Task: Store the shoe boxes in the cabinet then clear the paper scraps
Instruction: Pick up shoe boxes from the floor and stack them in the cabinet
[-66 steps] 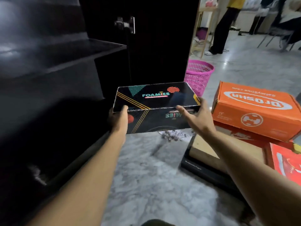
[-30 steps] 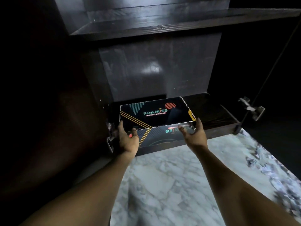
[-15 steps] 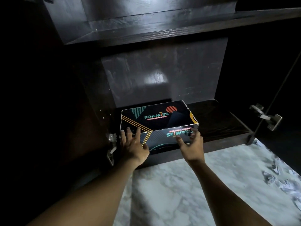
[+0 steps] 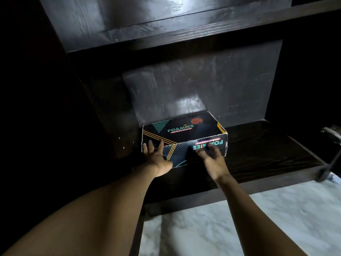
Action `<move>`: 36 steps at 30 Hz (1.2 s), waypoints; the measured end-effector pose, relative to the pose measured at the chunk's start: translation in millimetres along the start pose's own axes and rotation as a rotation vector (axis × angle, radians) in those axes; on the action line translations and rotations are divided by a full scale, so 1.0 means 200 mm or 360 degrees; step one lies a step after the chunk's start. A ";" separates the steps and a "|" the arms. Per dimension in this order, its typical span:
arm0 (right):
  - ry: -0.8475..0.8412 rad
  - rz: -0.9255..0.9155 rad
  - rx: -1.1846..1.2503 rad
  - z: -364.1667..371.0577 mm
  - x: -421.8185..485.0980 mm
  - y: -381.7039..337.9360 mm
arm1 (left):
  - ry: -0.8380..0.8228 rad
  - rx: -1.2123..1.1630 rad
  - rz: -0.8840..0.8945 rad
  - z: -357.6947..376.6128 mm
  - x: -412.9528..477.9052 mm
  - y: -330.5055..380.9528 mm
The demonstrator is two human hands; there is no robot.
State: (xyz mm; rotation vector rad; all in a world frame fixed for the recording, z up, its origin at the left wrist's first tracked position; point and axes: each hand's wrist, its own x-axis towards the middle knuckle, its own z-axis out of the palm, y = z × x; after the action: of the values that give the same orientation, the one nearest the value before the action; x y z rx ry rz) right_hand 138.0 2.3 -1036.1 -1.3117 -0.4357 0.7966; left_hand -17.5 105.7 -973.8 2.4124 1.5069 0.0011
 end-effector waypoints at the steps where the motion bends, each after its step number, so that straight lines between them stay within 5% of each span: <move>1: 0.0010 0.0014 0.0030 0.01 0.00 0.00 | -0.0002 0.0010 0.0012 0.00 0.02 -0.01; 17: 0.0218 -0.0216 -0.0359 -0.31 -0.29 -0.28 | 0.0165 -0.0334 0.0243 -0.07 -0.23 0.23; 30: 0.0451 -0.0352 -0.1212 -0.60 -0.91 -0.72 | -0.0055 -0.0868 0.0739 -0.20 -0.76 0.58; 36: 0.0889 -0.0218 -0.1481 -0.86 -1.49 -0.81 | -0.0356 -0.0926 0.1056 -0.08 -1.12 0.85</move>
State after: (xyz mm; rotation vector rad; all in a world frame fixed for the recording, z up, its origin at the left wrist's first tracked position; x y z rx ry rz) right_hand 101.0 -340.4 -875.2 -2.2493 -0.4477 0.0430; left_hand 27.6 -155.9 -881.6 2.1997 0.4645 0.2614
